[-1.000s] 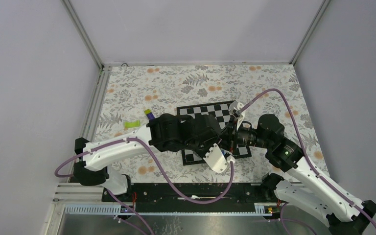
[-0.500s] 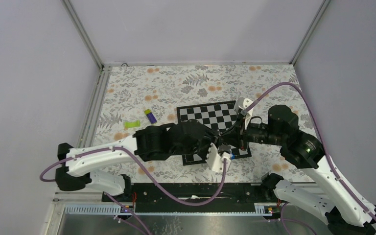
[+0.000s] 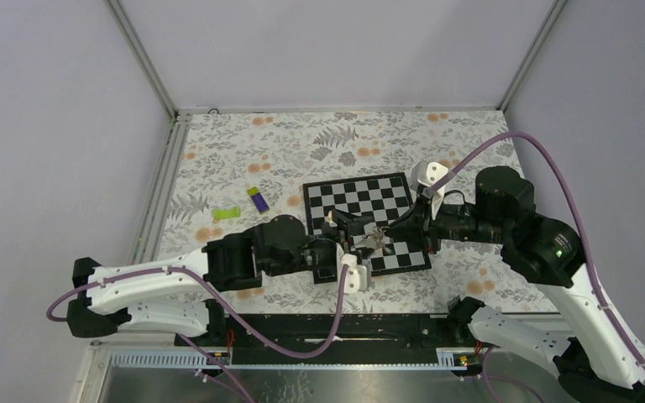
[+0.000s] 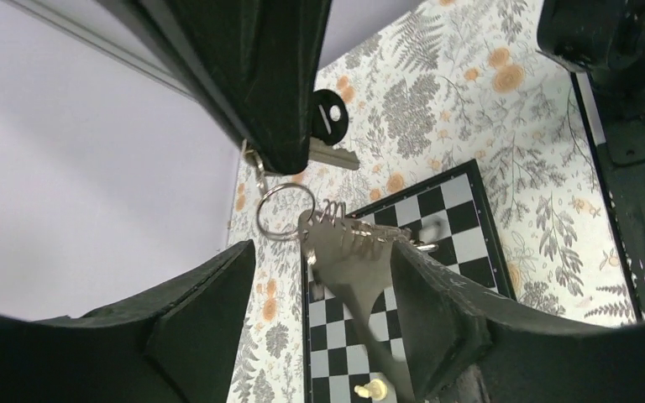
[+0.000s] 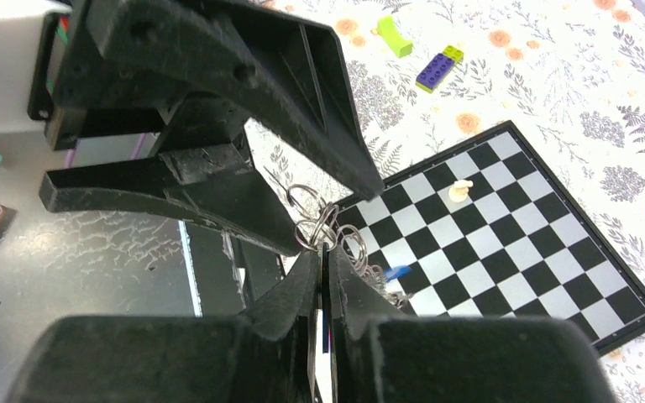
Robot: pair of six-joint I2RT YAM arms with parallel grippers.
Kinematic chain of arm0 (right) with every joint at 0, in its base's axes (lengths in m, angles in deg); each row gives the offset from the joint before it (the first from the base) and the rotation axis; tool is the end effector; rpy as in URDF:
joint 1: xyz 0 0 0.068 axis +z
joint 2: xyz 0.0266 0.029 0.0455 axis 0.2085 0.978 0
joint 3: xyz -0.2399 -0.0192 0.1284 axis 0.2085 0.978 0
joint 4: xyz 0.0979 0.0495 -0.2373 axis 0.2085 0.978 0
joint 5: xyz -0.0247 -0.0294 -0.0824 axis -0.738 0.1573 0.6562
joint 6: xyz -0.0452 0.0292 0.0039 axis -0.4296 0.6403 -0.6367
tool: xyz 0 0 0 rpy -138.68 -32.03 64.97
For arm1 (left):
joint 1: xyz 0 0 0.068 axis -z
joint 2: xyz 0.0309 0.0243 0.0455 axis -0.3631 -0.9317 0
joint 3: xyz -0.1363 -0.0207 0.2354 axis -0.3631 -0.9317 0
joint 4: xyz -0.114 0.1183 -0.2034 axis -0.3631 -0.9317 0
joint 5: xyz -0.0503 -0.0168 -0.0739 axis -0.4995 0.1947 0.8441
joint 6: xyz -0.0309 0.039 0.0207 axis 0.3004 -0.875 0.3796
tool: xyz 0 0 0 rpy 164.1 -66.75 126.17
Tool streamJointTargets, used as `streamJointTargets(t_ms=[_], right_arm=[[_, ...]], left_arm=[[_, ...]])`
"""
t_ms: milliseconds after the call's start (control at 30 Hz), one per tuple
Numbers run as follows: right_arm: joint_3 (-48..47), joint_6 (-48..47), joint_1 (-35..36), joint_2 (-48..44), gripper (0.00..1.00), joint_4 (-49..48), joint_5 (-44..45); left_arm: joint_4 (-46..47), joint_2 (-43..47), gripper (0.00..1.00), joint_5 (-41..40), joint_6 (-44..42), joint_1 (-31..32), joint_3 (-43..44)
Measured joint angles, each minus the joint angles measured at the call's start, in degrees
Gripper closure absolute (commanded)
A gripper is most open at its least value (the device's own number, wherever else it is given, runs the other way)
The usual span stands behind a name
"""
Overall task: Remove the keys from the keyring
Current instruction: Remove the key from the keyring.
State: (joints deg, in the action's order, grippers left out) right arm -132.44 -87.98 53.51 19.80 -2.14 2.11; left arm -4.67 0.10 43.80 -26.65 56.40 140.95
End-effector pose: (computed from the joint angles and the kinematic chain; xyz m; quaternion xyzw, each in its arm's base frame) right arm 0.0878 0.1017 0.4533 -0.4754 0.6281 0.3597 0.5001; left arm 0.0543 -0.2455 0.3918 0.6721 0.3813 -0.1762 0.6098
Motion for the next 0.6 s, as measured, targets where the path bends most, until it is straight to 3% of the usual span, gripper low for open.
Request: streamJointTargets(t_ms=[333, 600], right_arm=[[-3.04, -3.50, 0.00, 0.96, 1.00, 4.20, 0.44], [-3.74, -4.42, 0.00, 1.01, 1.00, 4.72, -0.90]], left_arm=[[12.74, 4.50, 0.33, -1.92, 4.13, -0.09, -5.64], [16.65, 4.42, 0.38, -1.79, 5.64, -0.48, -5.66]])
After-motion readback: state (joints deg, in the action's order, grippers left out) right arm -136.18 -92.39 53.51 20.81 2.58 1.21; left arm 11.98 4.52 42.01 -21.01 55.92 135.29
